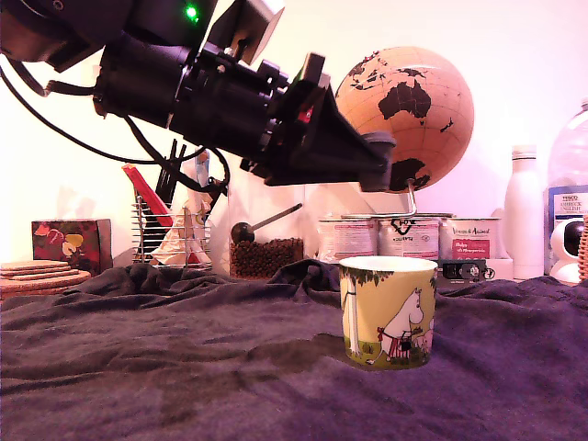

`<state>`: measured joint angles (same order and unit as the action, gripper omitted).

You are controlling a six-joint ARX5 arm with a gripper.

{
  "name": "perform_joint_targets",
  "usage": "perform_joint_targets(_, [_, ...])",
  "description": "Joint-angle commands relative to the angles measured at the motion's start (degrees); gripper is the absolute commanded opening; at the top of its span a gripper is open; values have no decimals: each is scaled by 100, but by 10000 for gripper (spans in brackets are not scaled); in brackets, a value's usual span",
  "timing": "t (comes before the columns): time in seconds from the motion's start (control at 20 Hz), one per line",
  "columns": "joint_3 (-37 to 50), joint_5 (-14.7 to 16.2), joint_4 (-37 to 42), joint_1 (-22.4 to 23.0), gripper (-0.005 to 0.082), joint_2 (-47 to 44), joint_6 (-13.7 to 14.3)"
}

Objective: Pick up the coffee capsules on the table and drop them inside the coffee cup

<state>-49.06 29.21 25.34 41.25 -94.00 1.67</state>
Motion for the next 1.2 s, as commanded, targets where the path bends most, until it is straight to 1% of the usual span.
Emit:
perform_joint_targets(0.0, [-33, -28, 7, 17, 178, -50, 22])
perform_joint_targets(0.1, [-219, -39, -291, 26, 178, -50, 20])
perform_joint_targets(0.2, [-509, -192, -688, 94, 178, -50, 31])
perform_joint_targets(0.3, [-848, -275, -1143, 129, 178, -52, 46])
perform_joint_targets(0.4, [-1150, -334, -1626, 175, 178, -74, 144])
perform_joint_targets(0.6, [-1510, -540, -2264, 227, 178, -144, 251])
perform_joint_targets(0.7, [-1661, -627, -2605, 238, 178, -254, 295])
perform_joint_targets(1.0, [-2358, -728, -3589, 245, 178, -859, 356])
perform_joint_targets(1.05, [-2520, -737, -3810, 245, 178, -968, 450])
perform_joint_targets(1.15, [-2809, -787, -4153, 245, 178, -1189, 492])
